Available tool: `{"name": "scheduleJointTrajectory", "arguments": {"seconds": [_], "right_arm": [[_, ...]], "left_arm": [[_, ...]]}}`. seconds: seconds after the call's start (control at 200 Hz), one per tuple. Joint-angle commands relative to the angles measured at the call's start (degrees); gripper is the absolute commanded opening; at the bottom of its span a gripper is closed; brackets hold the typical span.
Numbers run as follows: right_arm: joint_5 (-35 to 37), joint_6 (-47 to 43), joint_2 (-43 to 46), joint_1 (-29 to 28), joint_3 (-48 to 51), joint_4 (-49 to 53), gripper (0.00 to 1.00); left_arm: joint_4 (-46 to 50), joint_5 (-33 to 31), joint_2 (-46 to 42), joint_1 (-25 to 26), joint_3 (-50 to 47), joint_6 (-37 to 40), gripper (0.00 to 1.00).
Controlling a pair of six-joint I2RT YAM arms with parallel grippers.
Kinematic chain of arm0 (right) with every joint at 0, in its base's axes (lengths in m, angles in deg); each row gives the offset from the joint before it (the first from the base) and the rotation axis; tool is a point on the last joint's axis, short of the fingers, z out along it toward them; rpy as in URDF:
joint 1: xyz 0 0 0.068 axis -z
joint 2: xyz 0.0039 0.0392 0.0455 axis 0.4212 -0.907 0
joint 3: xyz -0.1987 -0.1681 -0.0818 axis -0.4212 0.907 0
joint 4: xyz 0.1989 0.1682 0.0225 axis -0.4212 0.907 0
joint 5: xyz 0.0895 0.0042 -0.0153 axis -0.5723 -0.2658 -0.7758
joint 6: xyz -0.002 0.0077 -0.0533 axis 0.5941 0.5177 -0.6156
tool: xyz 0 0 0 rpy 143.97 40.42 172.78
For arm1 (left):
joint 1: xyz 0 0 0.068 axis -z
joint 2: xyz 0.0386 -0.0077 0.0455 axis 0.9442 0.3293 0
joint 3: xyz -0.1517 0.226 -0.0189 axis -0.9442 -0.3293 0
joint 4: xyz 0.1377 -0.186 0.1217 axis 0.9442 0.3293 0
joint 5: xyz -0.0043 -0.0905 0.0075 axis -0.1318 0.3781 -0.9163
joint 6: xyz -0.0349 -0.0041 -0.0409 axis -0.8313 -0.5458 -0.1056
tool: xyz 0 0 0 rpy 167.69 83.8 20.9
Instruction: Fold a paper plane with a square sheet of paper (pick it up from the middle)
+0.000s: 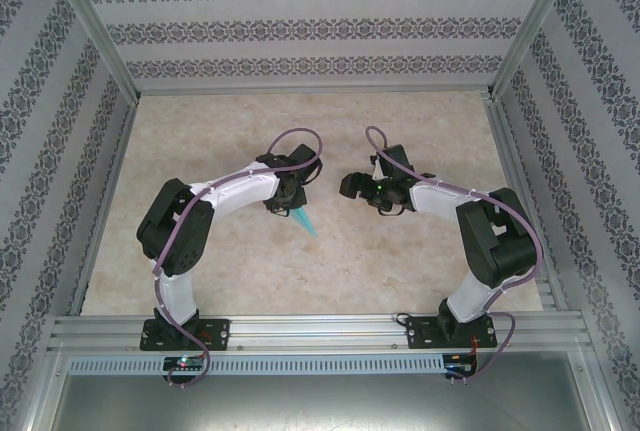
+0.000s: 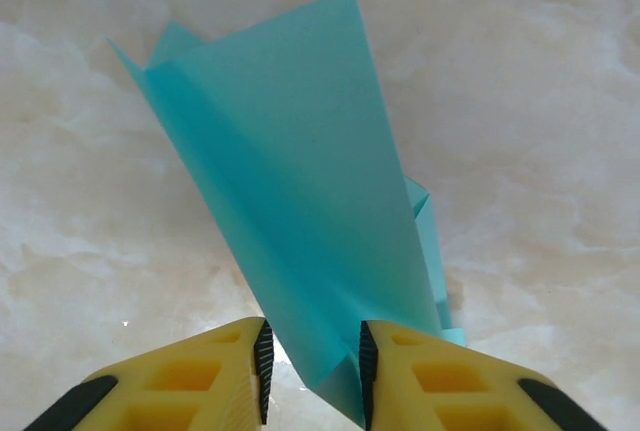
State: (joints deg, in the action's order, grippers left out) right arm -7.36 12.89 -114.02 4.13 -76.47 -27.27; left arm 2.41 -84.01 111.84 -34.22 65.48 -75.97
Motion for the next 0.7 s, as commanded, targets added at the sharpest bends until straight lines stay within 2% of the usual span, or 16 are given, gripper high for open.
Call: {"name": "scheduleJointTrajectory", "arguments": {"seconds": [0.0,0.08,0.215,0.465,0.694], "right_arm": [[-0.69,0.39,-0.54,-0.51,-1.22,0.08,0.86],[-0.56,0.38,-0.5,-0.46,-1.23,0.14,0.86],[-0.36,0.3,-0.37,-0.51,-1.18,0.23,0.86],[1.17,0.52,1.35,-0.4,0.26,-1.08,0.86],[3.89,0.68,6.63,0.54,3.85,-4.19,0.86]], "left_arm": [[-1.38,-1.49,0.62,0.4,-0.52,-1.38,0.24],[-1.56,-2.05,0.26,0.36,-0.62,-1.25,0.14],[-1.53,-1.91,-2.42,0.37,-0.4,0.55,0.07],[-2.72,1.88,-10.44,0.27,1.44,8.72,0.05],[-15.88,9.84,-16.67,-0.77,-5.33,11.81,0.06]]}}
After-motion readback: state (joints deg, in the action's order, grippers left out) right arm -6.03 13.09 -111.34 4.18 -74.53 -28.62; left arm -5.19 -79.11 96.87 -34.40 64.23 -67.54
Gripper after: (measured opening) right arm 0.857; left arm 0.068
